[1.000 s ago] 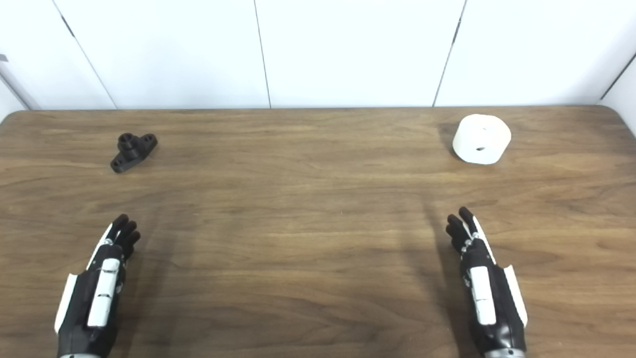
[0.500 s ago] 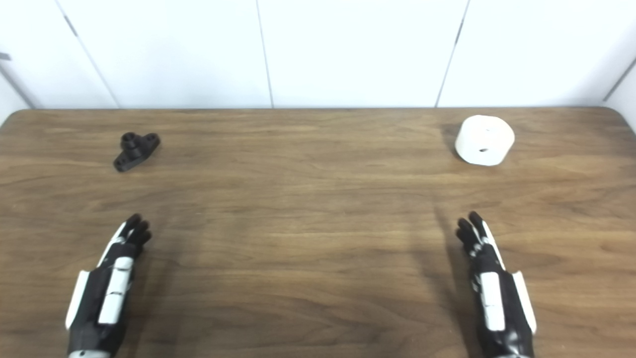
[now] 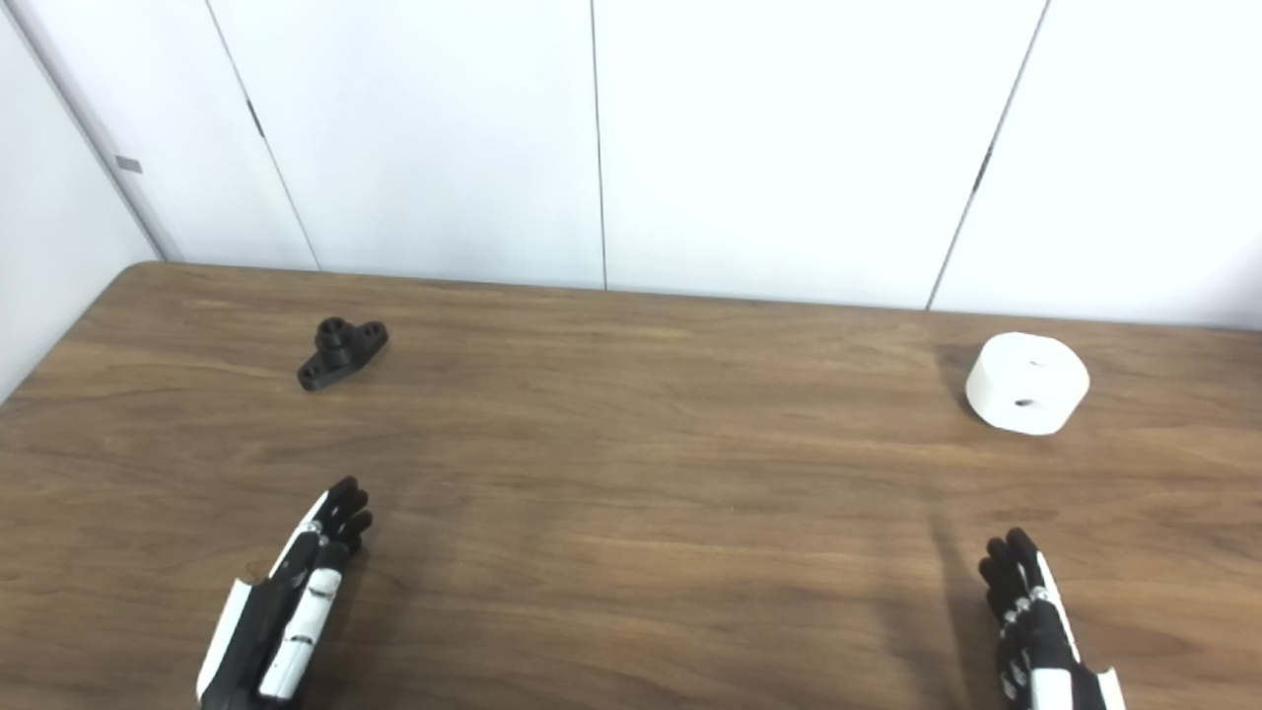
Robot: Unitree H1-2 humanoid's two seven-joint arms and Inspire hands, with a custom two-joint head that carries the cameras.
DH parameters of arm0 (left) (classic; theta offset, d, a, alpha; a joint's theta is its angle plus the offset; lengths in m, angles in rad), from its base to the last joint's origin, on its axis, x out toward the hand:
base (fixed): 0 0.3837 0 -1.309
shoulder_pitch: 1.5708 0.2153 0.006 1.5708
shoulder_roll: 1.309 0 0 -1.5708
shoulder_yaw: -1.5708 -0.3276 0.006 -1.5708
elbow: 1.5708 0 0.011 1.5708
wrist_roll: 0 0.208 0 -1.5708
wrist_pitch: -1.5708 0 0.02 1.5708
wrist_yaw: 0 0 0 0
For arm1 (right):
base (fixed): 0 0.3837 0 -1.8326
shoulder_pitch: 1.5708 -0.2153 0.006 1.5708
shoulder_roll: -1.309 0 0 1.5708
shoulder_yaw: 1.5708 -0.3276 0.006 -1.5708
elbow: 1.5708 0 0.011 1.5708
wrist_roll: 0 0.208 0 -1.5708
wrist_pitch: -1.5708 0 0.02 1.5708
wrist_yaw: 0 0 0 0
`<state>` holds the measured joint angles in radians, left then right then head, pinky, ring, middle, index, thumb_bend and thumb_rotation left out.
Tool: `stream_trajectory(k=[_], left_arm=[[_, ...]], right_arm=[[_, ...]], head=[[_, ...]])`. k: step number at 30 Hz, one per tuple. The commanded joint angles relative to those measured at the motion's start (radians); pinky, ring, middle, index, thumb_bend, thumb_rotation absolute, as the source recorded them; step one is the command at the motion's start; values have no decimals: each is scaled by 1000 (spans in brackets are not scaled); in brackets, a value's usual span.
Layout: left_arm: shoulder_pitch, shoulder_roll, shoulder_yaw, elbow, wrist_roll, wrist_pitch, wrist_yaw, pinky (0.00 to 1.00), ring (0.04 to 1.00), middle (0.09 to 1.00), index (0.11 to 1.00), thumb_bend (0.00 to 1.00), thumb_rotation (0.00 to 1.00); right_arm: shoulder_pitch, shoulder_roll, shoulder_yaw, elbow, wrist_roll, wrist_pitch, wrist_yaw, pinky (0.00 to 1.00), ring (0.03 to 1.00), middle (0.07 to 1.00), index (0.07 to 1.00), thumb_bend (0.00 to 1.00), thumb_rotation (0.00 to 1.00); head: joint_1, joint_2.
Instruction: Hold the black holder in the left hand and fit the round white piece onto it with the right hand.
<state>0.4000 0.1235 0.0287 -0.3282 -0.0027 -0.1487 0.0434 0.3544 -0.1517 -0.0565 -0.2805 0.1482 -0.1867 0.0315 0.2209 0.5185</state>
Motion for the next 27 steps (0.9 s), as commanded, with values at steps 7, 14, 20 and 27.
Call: stream_trajectory(k=[7, 14, 20, 27], left_arm=[[12, -44, -12, 7, 33, -33, 13, 968, 932, 945, 958, 408, 729], [8, -41, -12, 5, 54, -28, 19, 979, 968, 959, 966, 397, 409], [-1, -38, 1, -43, 88, -2, 29, 967, 956, 955, 958, 496, 251], [-59, 21, 54, -90, 87, 13, 16, 970, 956, 948, 956, 525, 257]], right_arm=[[-9, 12, -12, 38, 4, -32, 7, 1000, 957, 952, 978, 589, 1000], [-15, 22, -4, 56, -5, -30, 5, 1000, 946, 941, 965, 591, 1000], [-20, 25, -10, 59, 5, -35, 1, 993, 943, 940, 962, 607, 1000], [-21, 24, -9, 68, 8, -38, 6, 994, 950, 943, 963, 610, 1000]], head=[[-1, 2], [-8, -8], [-18, -16], [-21, -18]])
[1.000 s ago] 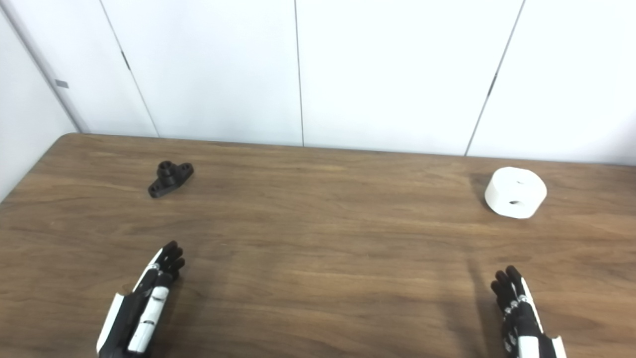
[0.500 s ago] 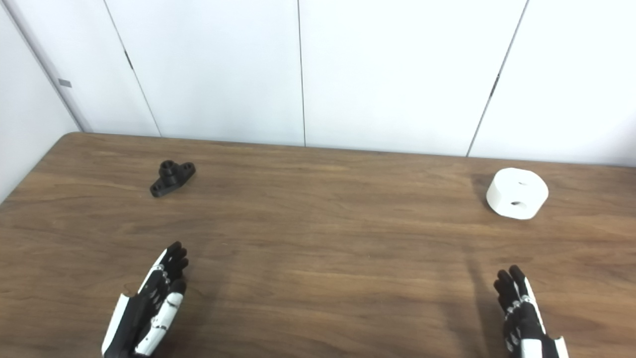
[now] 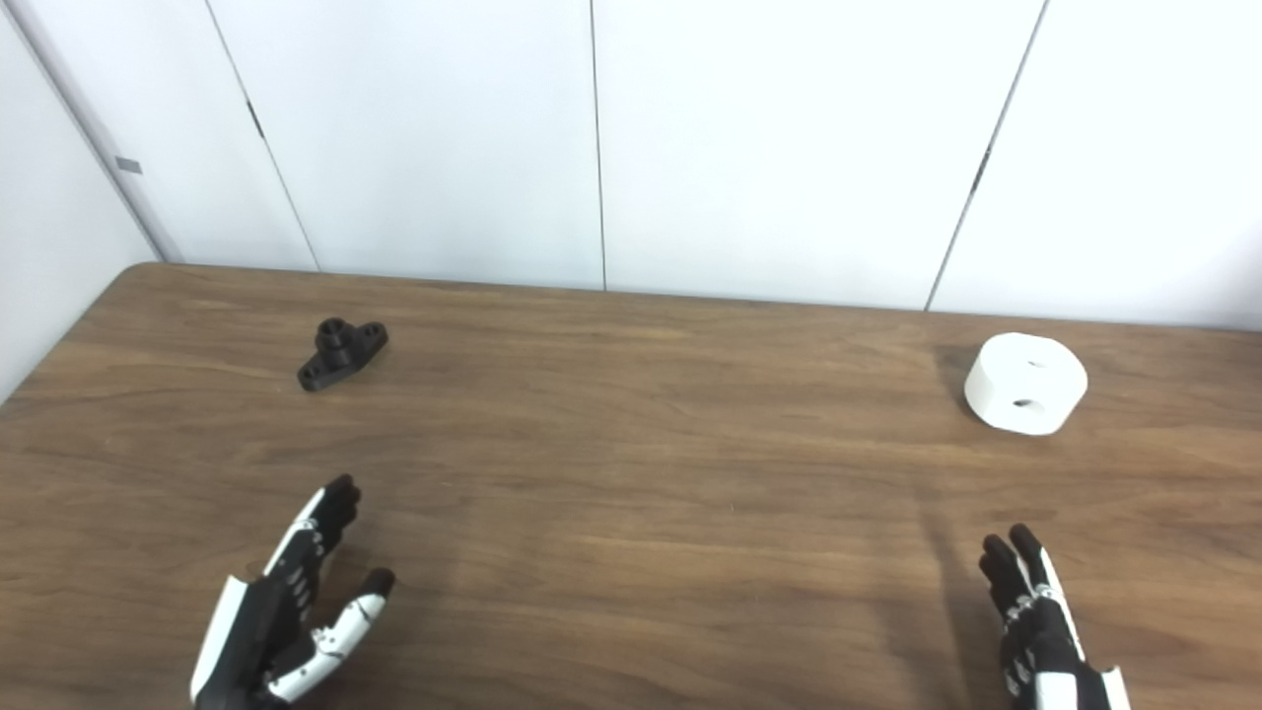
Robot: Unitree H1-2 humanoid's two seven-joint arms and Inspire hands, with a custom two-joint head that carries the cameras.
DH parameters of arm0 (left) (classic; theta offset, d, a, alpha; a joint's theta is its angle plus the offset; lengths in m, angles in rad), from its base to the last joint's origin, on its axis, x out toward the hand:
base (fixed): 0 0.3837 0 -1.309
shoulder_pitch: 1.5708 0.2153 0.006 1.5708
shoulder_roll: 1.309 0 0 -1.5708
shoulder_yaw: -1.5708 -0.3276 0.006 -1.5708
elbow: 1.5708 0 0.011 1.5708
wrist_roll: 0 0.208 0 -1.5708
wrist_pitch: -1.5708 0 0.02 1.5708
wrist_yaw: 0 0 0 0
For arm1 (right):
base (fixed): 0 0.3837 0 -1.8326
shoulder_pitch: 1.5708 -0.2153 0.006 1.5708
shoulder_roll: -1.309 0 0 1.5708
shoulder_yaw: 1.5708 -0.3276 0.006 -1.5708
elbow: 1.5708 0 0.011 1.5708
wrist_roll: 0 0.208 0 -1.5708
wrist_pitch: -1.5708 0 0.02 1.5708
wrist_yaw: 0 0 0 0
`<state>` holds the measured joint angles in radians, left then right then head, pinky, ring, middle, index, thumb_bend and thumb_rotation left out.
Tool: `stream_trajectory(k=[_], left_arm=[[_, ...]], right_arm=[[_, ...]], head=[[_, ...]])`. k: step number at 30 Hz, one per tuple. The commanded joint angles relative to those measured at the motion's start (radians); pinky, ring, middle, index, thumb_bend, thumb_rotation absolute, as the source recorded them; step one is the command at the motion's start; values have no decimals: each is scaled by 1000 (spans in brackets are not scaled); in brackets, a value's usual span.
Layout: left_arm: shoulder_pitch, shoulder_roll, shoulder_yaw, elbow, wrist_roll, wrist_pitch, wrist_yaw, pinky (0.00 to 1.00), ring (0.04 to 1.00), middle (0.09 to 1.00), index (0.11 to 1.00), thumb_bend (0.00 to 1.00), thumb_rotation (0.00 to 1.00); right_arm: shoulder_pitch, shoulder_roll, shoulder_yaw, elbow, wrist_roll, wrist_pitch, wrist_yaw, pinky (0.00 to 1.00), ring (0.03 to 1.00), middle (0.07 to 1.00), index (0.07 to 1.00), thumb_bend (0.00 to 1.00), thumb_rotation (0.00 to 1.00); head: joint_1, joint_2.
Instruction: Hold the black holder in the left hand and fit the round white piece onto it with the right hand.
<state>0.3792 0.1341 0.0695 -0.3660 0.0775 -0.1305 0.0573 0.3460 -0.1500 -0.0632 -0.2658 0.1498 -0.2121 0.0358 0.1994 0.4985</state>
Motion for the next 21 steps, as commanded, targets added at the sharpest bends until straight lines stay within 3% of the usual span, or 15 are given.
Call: stream_trajectory(k=[1, 6, 8, 17, 21], left_arm=[[-49, 15, 22, -64, 14, 6, 1, 947, 948, 944, 954, 522, 250], [-99, 34, 65, -107, 103, 68, 5, 920, 931, 935, 937, 550, 195], [-118, 43, 77, -119, 121, 85, 0, 954, 947, 940, 929, 575, 155], [-227, 89, 121, -149, 251, 222, -15, 980, 963, 937, 902, 708, 248], [-271, 104, 126, -130, 304, 254, -11, 838, 895, 908, 893, 743, 272]], right_arm=[[-13, 22, -2, 53, 7, -13, 3, 994, 949, 944, 964, 605, 1000], [-13, 24, -4, 57, -5, -15, -3, 986, 942, 935, 959, 613, 1000], [-11, 24, -3, 56, -8, -14, -4, 986, 938, 935, 960, 616, 1000], [-12, 27, -1, 65, -3, -20, 0, 999, 945, 940, 970, 590, 1000], [-19, 26, 0, 75, 5, -20, 3, 1000, 953, 946, 969, 602, 1000]], head=[[-2, 3], [-2, 6], [-2, 6], [-3, 4], [2, 1]])
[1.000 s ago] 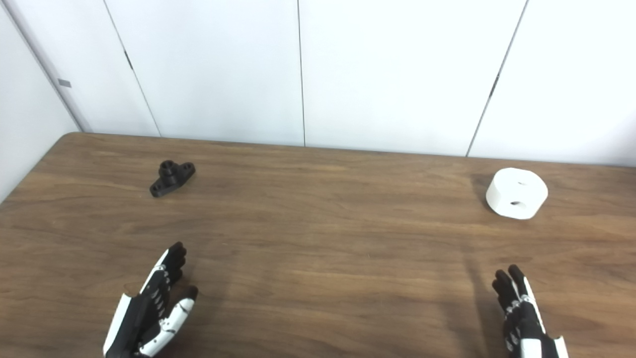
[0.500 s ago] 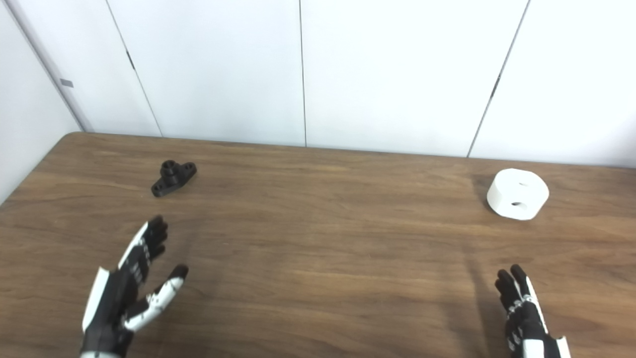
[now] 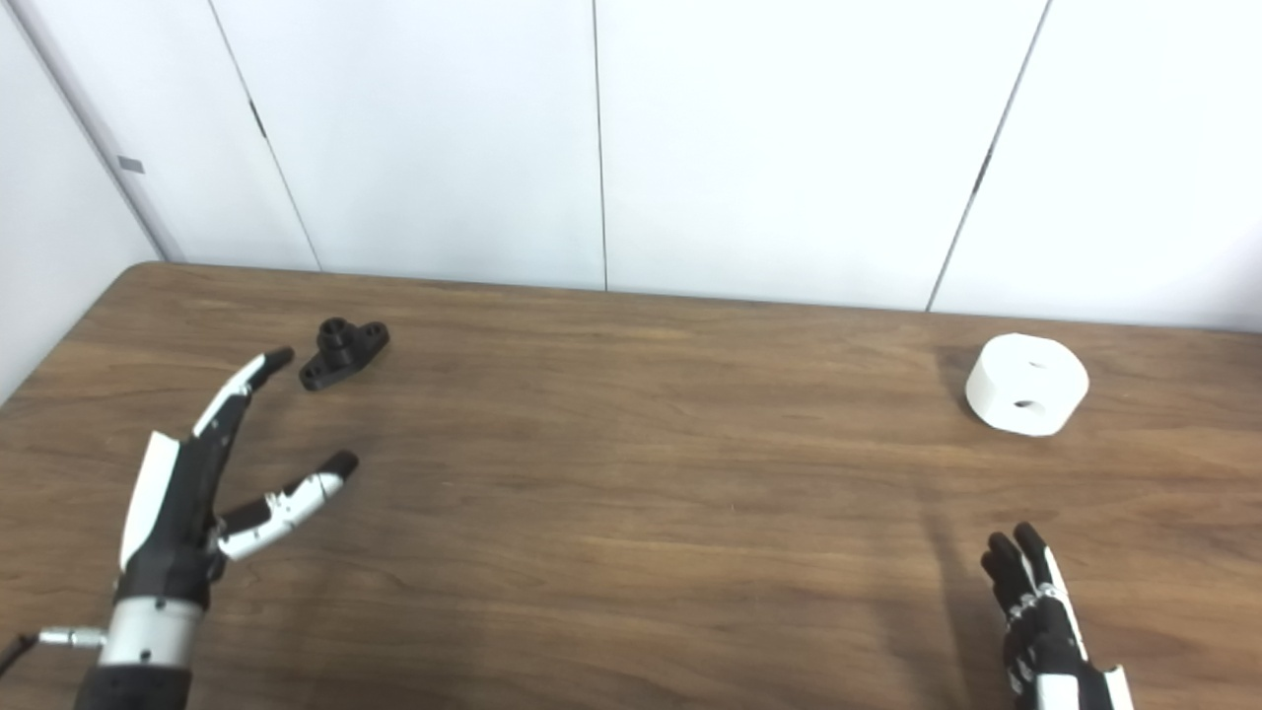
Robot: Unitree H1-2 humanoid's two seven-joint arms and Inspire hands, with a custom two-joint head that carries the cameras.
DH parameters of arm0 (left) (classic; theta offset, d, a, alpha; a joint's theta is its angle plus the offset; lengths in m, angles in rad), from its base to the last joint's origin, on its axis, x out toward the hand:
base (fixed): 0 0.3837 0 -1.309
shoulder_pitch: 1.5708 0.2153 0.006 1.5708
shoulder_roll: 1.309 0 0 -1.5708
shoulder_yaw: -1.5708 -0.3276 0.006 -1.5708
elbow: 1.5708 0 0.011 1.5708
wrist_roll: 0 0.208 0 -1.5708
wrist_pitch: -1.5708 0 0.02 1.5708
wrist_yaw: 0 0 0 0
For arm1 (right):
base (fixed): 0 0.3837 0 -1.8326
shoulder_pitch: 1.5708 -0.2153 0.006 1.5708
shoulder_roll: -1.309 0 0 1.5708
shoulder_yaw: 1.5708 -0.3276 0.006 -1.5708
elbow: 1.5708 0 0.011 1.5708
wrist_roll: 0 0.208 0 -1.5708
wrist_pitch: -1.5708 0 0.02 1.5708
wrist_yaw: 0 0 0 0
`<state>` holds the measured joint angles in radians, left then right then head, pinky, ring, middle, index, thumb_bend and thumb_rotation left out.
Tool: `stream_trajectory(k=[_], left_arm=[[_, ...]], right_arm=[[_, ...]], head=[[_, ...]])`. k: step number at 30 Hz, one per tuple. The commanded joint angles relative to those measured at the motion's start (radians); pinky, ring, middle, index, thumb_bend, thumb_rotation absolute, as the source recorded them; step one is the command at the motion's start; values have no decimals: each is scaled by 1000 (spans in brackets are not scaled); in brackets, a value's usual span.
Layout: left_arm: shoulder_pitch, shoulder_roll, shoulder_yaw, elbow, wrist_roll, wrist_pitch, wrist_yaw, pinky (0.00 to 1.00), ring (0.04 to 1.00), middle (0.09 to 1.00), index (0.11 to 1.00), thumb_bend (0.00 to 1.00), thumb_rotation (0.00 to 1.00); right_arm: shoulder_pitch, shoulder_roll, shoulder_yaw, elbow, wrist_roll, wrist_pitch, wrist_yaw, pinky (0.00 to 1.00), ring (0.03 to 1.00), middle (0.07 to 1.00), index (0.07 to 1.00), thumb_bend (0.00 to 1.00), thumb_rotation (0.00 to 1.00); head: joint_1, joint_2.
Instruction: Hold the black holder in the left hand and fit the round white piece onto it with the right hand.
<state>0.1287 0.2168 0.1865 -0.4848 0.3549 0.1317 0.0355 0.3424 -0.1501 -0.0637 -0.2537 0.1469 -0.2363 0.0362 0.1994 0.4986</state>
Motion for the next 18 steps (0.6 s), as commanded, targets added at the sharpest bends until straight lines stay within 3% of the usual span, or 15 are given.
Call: stream_trajectory(k=[1, 4, 9, 18], left_arm=[[-32, 24, 10, -2, 42, -1, 14, 831, 888, 904, 891, 749, 276], [-63, 33, 11, 20, 88, 27, 17, 815, 884, 900, 890, 765, 313], [-110, 79, 19, 99, 105, 6, 22, 906, 948, 935, 898, 749, 401], [-214, 165, 41, 259, 133, 17, 46, 948, 995, 962, 904, 732, 398]], right_arm=[[-17, 25, 1, 67, 11, 3, 4, 1000, 952, 945, 966, 600, 1000], [-22, 25, 3, 74, 7, 5, 2, 1000, 954, 945, 972, 597, 1000], [-31, 26, 9, 93, 31, -3, 14, 992, 938, 943, 969, 578, 1000], [-35, 28, 13, 100, 45, 7, 24, 1000, 960, 958, 984, 582, 1000]], head=[[3, 1], [3, -2], [4, -7], [5, -9]])
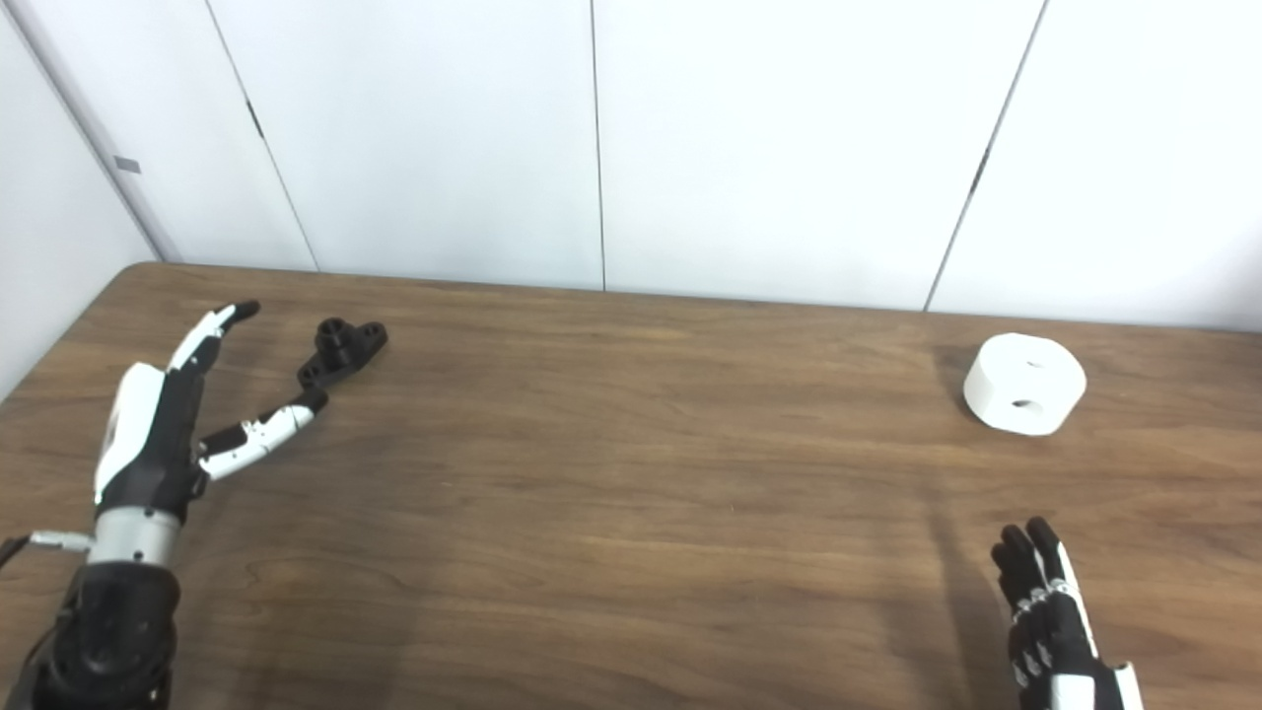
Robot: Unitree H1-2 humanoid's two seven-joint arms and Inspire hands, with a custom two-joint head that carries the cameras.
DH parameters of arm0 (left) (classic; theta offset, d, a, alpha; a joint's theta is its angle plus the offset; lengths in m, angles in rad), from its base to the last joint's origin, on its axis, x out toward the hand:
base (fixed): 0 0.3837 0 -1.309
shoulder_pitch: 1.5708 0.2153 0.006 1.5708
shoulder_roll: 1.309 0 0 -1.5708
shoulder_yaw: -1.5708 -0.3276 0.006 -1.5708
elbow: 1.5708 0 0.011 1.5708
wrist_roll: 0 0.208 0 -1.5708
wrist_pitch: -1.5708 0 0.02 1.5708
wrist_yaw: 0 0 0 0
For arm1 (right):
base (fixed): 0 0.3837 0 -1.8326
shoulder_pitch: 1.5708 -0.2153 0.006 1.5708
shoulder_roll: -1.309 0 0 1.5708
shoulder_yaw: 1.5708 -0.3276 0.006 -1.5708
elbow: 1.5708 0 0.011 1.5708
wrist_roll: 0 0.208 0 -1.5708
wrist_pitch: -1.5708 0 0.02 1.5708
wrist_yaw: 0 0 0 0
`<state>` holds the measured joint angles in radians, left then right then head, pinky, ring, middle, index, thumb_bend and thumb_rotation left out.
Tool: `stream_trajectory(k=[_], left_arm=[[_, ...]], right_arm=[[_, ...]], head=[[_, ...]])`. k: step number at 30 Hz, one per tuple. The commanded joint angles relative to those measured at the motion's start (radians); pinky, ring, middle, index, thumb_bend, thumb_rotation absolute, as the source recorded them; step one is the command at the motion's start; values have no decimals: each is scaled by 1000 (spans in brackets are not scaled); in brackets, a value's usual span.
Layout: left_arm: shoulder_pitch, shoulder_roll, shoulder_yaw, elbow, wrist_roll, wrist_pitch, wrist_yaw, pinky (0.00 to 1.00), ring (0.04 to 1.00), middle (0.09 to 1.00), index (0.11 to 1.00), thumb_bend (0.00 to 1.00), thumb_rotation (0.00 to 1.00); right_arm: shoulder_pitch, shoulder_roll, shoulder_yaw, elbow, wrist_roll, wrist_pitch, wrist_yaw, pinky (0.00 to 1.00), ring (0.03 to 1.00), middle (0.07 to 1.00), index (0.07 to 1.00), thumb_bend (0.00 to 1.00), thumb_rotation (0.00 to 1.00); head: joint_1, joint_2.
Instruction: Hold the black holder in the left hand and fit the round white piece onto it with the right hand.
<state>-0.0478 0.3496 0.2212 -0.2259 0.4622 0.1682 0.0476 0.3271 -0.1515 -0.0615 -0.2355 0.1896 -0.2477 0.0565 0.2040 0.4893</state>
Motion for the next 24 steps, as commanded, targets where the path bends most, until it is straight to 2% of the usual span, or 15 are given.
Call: stream_trajectory(k=[1, 7, 16, 20, 24], left_arm=[[-50, 40, 2, 18, 42, -14, 40, 947, 997, 961, 902, 741, 406], [-112, 70, -25, 104, 103, 3, 60, 992, 1000, 961, 894, 804, 463], [-235, 129, -103, 302, 230, 6, 126, 1000, 993, 937, 835, 819, 374], [-278, 140, -134, 359, 254, 56, 115, 1000, 1000, 956, 834, 853, 464], [-305, 150, -166, 410, 271, 81, 115, 1000, 1000, 961, 826, 871, 502]], right_arm=[[-19, 30, 10, 82, 3, 19, 4, 1000, 964, 960, 984, 587, 1000], [-21, 36, 14, 88, -2, 9, 5, 1000, 960, 956, 987, 584, 1000], [-26, 44, 12, 93, -12, 6, -3, 976, 951, 948, 984, 573, 1000], [-27, 45, 12, 92, -8, 7, -3, 972, 949, 949, 980, 585, 1000], [-29, 47, 14, 97, -5, -1, 0, 966, 950, 952, 980, 574, 999]], head=[[1, 1], [-7, 2], [-14, 2], [-10, 4], [-13, 6]])
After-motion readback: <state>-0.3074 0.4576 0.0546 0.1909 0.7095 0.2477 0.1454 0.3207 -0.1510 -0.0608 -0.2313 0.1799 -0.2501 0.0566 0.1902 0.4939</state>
